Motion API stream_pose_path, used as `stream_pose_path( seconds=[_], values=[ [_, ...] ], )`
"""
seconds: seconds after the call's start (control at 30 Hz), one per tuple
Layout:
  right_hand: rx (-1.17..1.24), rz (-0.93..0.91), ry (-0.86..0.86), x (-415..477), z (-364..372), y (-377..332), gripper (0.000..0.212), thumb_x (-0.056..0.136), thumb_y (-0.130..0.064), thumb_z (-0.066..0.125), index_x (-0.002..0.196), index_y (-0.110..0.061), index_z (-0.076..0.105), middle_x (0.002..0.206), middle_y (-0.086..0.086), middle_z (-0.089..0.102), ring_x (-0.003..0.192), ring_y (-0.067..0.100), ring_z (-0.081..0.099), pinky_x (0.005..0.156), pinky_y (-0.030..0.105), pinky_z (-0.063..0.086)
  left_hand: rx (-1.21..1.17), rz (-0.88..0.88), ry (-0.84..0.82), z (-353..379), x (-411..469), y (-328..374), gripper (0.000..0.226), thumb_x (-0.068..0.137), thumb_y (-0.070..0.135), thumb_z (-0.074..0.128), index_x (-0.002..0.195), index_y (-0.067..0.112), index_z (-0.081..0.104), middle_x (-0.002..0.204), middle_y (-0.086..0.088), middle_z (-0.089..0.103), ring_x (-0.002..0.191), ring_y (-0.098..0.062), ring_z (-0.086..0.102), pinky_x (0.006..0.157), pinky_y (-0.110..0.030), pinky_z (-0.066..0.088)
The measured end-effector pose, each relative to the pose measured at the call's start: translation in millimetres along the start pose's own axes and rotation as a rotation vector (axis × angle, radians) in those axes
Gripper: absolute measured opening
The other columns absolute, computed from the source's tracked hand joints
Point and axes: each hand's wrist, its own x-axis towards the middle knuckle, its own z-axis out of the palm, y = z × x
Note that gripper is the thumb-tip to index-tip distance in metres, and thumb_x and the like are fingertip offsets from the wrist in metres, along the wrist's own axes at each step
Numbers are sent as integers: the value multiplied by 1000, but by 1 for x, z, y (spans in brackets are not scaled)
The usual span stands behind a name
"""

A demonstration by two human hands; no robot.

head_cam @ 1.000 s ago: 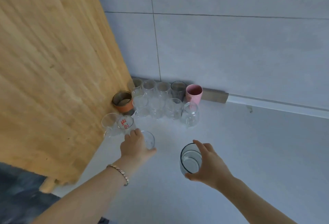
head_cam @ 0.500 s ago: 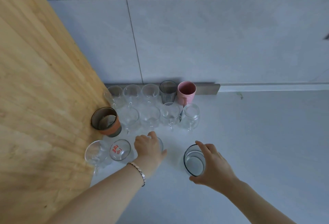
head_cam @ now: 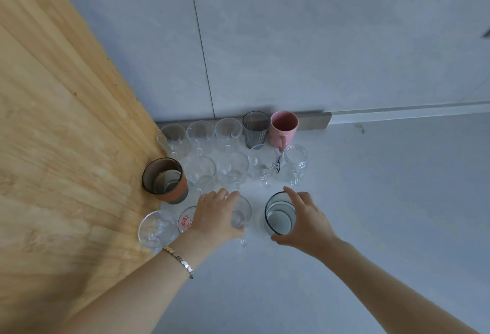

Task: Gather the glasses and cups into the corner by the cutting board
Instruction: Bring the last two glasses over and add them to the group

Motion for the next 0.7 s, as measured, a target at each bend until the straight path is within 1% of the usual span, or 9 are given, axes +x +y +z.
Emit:
stream_pose_path(
  seconds=[0.1, 0.23, 0.37, 0.43, 0.47, 0.53, 0.6, 0.63, 0.7],
  values=[
    [15, 17, -12, 12, 9, -14, 107, 64, -38, 82, 148, -25, 17, 140, 4, 35, 124, 25, 46, 102, 32, 40, -56, 24, 6, 2, -1, -3, 76, 68, 43, 72, 134, 17, 45, 124, -8, 56, 110, -32, 54, 93, -39, 42],
    [1, 50, -14, 21, 18, -23, 108, 64, -41, 80, 148, -23, 14, 139, 6, 33, 125, 27, 44, 103, 34, 40, -57, 69, -30, 1, -2, -8, 78, 70, 43, 71, 138, 21, 40, 132, -3, 52, 114, -28, 53, 96, -35, 42],
    [-36, 77, -63, 19, 21, -24, 120, 65, -47, 80, 150, -17, 1, 144, 8, 28, 131, 27, 40, 107, 36, 38, -57, 84, -41, -1, -5, -10, 80, 71, 44, 69, 140, 21, 38, 138, -2, 49, 118, -26, 52, 98, -36, 42],
    [-25, 94, -110, 15, 16, -19, 126, 65, -47, 80, 150, -12, -6, 149, 8, 26, 134, 27, 38, 109, 37, 37, -37, 75, -74, -2, -6, -8, 82, 74, 44, 67, 144, 20, 31, 145, -5, 43, 124, -27, 49, 102, -36, 40],
    [-16, 108, -147, 13, 11, -14, 126, 66, -45, 80, 150, -10, -7, 151, 8, 27, 136, 27, 37, 110, 37, 37, -7, 63, -111, -4, -8, -6, 85, 76, 45, 64, 146, 19, 23, 150, -7, 35, 131, -28, 43, 107, -36, 36],
    [-32, 137, -233, 5, -1, 2, 112, 71, -41, 77, 150, -9, 4, 148, 8, 36, 136, 25, 38, 110, 36, 36, 38, 13, -216, -12, -11, 3, 94, 81, 45, 59, 149, 16, 1, 158, -15, 11, 143, -31, 23, 116, -38, 22],
    [-69, 165, -303, -5, -16, 25, 87, 78, -38, 72, 147, -16, 23, 143, 4, 45, 132, 22, 42, 106, 34, 38, -4, -19, -250, -26, -14, 21, 92, 86, 42, 53, 149, 14, -8, 158, -18, -2, 147, -32, 8, 119, -40, 13],
    [-82, 180, -317, -10, -24, 37, 76, 81, -38, 68, 144, -19, 30, 139, 2, 48, 129, 20, 45, 105, 33, 39, -32, 7, -221, -35, -14, 32, 86, 86, 42, 47, 149, 12, -3, 159, -17, 2, 147, -30, 9, 119, -38, 14],
    [-101, 215, -304, -23, -39, 64, 60, 85, -39, 61, 139, -23, 39, 133, -1, 53, 125, 18, 49, 102, 32, 41, -42, 107, -126, -52, -10, 61, 73, 82, 47, 35, 144, 10, 24, 150, -13, 32, 139, -26, 31, 113, -33, 25]
  ],
)
